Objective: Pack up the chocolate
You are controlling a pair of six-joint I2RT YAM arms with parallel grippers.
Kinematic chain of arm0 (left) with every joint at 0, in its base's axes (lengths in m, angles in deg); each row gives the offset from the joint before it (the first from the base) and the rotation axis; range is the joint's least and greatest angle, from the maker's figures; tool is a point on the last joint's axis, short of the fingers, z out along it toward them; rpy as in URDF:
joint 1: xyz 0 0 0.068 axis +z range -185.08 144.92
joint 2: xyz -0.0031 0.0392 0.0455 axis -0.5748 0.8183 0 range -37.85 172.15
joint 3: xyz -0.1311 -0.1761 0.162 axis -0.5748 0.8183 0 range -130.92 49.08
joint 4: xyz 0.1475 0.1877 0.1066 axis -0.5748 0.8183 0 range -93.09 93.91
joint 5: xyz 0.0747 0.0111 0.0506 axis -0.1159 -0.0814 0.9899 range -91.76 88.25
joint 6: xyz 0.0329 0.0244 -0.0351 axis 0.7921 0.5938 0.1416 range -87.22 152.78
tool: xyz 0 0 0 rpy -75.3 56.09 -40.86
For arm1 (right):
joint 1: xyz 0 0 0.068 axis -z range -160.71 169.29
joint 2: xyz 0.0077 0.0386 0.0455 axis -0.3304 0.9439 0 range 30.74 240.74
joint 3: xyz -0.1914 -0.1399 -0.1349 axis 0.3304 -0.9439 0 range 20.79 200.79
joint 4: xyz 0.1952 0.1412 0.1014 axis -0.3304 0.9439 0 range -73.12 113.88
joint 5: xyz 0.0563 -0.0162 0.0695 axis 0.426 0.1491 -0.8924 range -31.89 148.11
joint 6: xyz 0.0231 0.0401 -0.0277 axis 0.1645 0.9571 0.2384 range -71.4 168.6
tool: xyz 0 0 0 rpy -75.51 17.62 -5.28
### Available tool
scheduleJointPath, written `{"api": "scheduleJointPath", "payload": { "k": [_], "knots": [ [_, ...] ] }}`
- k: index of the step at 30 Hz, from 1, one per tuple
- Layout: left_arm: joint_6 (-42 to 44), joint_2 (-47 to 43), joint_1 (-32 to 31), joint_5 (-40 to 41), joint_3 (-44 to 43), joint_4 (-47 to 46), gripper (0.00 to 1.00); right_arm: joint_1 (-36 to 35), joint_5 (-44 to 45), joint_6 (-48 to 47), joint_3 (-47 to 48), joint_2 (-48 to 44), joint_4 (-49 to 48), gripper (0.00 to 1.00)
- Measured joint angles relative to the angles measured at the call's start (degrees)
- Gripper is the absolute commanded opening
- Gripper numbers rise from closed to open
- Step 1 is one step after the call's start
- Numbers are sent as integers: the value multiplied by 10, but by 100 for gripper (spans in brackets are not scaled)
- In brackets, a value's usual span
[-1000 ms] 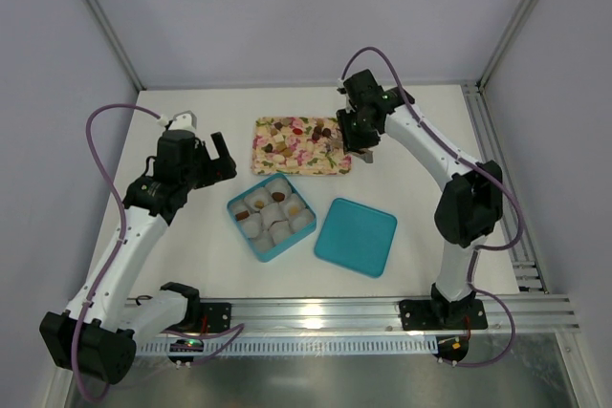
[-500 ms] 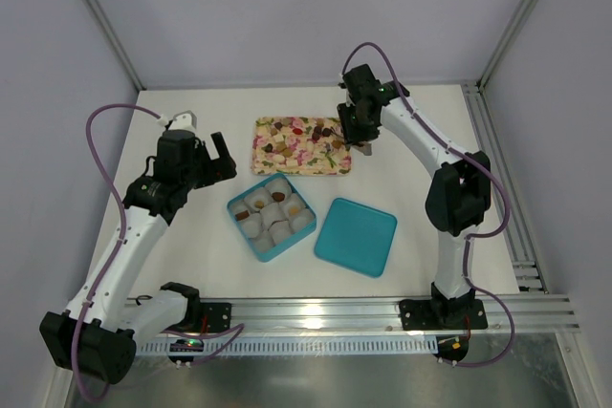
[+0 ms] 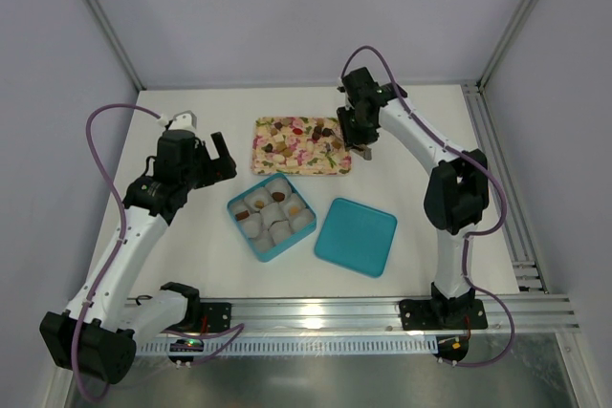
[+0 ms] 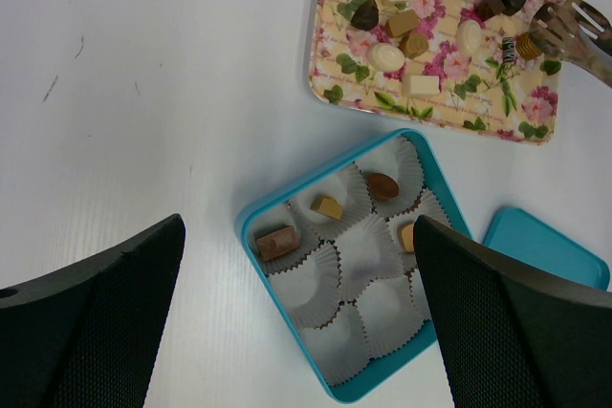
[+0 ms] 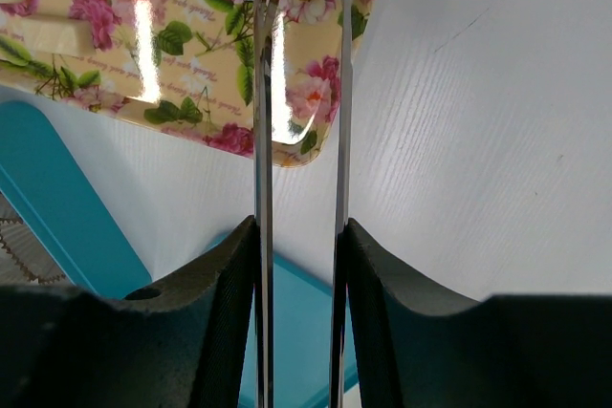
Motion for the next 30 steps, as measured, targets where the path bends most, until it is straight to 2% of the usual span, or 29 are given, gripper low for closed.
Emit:
{"api": "scheduleJointPath", "payload": {
  "k": [30],
  "knots": [
    [0,0,0,0,0,0,100,0,-13,-3,-44,1,-3,42]
  ]
}}
